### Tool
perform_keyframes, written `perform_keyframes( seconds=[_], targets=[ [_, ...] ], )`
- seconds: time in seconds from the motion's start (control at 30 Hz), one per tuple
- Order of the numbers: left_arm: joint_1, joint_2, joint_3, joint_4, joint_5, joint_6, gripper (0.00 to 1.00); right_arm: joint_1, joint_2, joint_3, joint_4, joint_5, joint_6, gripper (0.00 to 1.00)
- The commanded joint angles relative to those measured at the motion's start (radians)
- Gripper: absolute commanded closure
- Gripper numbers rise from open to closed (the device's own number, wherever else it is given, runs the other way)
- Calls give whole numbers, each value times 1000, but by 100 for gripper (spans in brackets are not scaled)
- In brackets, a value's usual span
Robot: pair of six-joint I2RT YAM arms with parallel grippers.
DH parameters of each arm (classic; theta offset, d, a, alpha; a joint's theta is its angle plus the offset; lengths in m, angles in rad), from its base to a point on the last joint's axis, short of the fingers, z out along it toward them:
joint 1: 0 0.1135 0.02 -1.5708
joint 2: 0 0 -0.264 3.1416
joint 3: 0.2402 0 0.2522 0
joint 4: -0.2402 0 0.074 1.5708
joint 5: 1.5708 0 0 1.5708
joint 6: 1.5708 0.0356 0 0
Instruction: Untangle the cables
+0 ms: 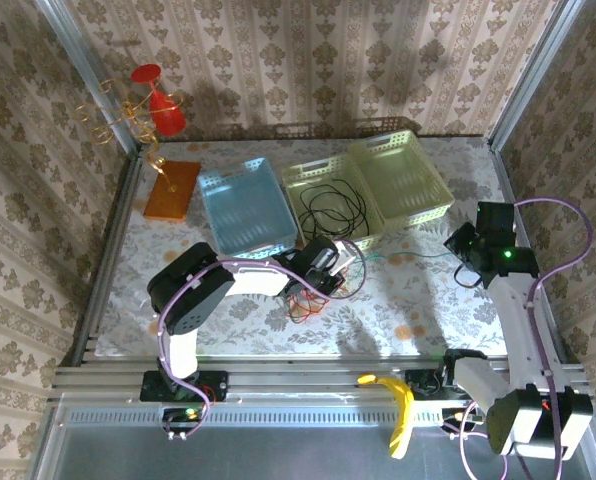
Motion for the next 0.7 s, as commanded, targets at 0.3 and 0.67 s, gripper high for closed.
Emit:
perform_keyframes(
  seconds=[0.3,0.67],
  targets=[
    [8,-47,-91,-72,-22,-42,100,-102,-76,128,34,23,-15,100],
    [8,-60,-110,-63,-15,-42,100,-77,-87,98,146,-80,9,100]
  ],
)
